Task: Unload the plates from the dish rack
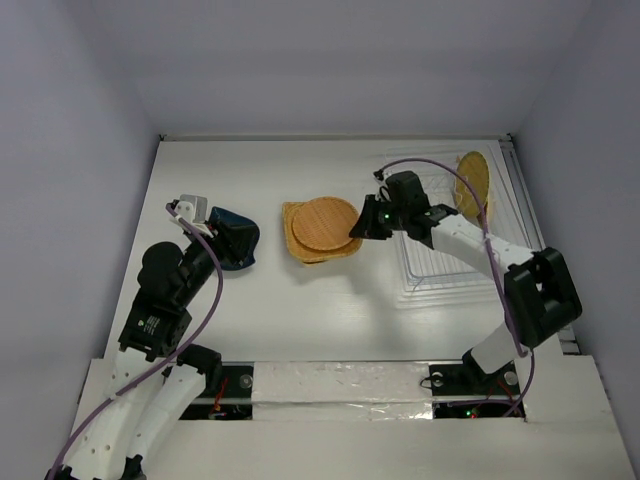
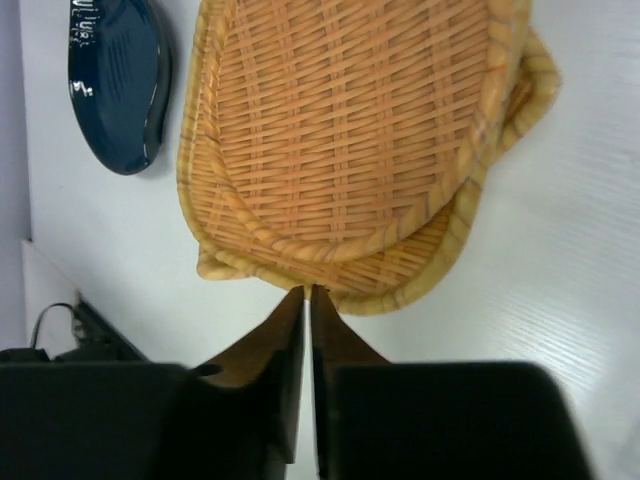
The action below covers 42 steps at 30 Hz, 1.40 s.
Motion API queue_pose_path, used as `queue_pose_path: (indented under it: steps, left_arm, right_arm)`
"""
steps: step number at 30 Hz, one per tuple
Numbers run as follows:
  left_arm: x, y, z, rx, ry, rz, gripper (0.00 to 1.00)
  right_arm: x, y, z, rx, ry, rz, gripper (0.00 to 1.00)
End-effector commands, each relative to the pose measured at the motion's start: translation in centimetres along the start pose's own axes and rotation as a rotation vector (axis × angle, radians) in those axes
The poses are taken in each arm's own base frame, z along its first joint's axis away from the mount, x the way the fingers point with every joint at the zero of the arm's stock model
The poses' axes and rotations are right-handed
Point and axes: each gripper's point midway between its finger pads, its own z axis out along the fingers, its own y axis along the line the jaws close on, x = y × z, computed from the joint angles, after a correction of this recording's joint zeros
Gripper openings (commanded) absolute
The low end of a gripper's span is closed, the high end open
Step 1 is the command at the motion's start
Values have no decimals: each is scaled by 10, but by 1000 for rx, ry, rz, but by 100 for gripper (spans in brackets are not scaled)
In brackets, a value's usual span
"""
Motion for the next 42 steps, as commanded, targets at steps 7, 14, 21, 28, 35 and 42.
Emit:
queue_pose_path:
  steps: [7, 14, 21, 28, 35, 42]
  left_arm:
    - [-9, -6, 1, 29, -40, 16, 0]
    - [-11, -10, -3, 46, -47, 20, 14]
    - [-11, -15, -5, 58, -45, 26, 31]
    - [-10, -18, -6, 66, -44, 27, 32]
    - [-9, -19, -6, 67, -39, 28, 32]
    - [-9, -18, -6, 63, -42, 26, 33]
  right_arm:
    - [-129, -3, -155, 443, -611, -178, 0]
    - [-168, -120, -257, 1117, -777, -23, 33]
    - [-185, -185, -268, 1285, -649, -7, 71]
    - [-196, -234, -249, 1283, -525, -12, 64]
    - [-191, -263, -221, 1289, -430, -5, 46]
    - [-190, -263, -220, 1284, -413, -29, 26]
